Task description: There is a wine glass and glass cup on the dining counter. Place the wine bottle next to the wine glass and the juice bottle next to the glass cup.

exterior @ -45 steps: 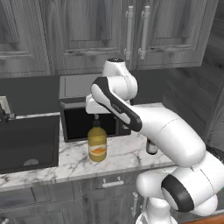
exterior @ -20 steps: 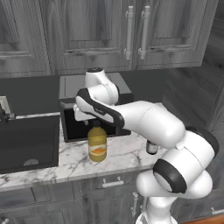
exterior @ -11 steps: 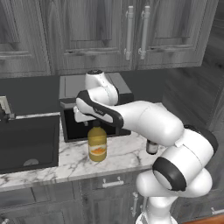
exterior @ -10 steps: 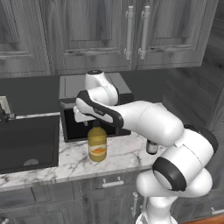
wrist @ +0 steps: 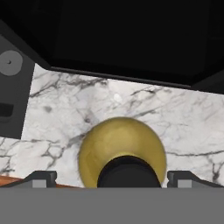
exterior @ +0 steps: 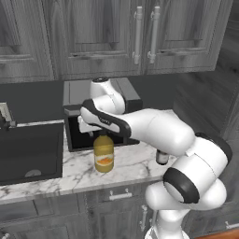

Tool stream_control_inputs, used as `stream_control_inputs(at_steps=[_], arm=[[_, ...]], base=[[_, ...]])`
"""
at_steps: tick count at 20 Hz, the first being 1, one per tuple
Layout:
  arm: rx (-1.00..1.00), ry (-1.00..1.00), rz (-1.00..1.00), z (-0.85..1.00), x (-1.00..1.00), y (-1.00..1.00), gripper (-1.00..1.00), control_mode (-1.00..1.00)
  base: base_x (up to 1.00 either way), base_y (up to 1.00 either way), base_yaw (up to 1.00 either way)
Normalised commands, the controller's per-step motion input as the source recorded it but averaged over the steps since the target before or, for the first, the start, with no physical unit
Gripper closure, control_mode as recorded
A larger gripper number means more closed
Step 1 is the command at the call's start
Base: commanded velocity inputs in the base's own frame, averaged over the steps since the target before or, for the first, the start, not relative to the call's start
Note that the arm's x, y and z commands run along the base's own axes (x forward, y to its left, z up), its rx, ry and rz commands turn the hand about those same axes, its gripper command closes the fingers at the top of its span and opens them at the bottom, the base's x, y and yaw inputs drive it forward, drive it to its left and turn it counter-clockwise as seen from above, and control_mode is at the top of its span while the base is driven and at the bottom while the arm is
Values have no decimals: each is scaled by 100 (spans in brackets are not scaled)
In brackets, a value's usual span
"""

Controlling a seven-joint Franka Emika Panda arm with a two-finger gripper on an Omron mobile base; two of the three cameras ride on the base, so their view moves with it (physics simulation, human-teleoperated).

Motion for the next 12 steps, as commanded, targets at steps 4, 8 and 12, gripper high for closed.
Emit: stream_control_inputs(at_steps=[4,8,12], arm=[[0,0,0,-20,1,-1,-100,-100],[1,0,0,-9,-2,-2,-100,-100],[2,0,0,-3,-4,0,-100,-100]], base=[[0,0,0],[0,0,0],[0,0,0]])
